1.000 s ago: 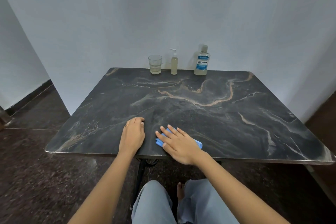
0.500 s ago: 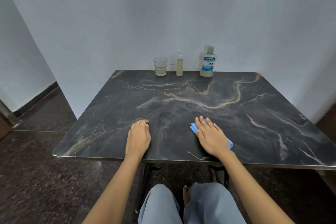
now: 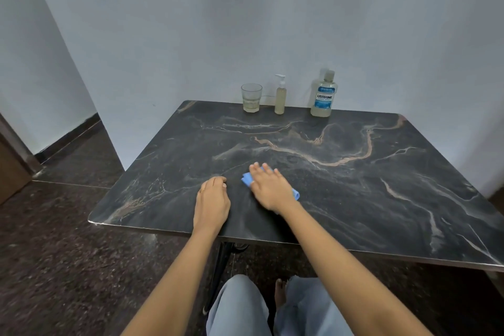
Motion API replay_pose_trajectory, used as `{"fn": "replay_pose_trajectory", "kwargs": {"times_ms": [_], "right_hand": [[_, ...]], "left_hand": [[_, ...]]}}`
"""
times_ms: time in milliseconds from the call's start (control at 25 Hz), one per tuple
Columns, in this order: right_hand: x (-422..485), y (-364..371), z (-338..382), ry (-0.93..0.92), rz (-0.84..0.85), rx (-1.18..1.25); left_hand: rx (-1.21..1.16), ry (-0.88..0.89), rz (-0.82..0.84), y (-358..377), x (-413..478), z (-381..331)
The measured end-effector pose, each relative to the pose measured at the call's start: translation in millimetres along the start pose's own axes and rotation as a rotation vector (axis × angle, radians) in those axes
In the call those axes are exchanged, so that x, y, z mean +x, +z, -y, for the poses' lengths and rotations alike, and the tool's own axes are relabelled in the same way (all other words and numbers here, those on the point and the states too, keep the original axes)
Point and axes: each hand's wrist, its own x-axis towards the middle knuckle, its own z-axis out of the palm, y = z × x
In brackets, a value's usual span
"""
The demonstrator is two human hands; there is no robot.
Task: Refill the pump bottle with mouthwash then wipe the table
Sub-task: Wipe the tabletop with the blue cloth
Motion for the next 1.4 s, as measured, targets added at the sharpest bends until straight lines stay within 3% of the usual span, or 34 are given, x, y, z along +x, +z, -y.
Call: {"fn": "replay_pose_trajectory", "kwargs": {"times_ms": [240, 440, 640, 920, 1160, 1280, 1400], "right_hand": [[-49, -12, -54, 0.261, -0.083, 0.024], [-100, 0, 0, 0.131, -0.068, -0.027], [-48, 7, 36, -0.101, 0.000, -0.002], [41, -11, -23, 0.098, 0.013, 0.030], [-13, -29, -111, 0.349, -0.097, 0.074], [-55, -18, -87, 0.330, -0.097, 0.076], [-80, -4, -37, 0.155, -0.097, 0.062]], "left_hand": [[-0.005, -0.004, -0.006, -2, 0, -1], [-0.023, -0.009, -0.026, 0, 3, 1], [-0.021, -0.025, -0.022, 3, 4, 3], [0.037, 0.024, 0.037, 1, 5, 6], [0.043, 0.035, 0.033, 1, 4, 3], [0.036, 0.031, 0.015, 2, 5, 3], [0.035, 0.021, 0.004, 3, 4, 2]]}}
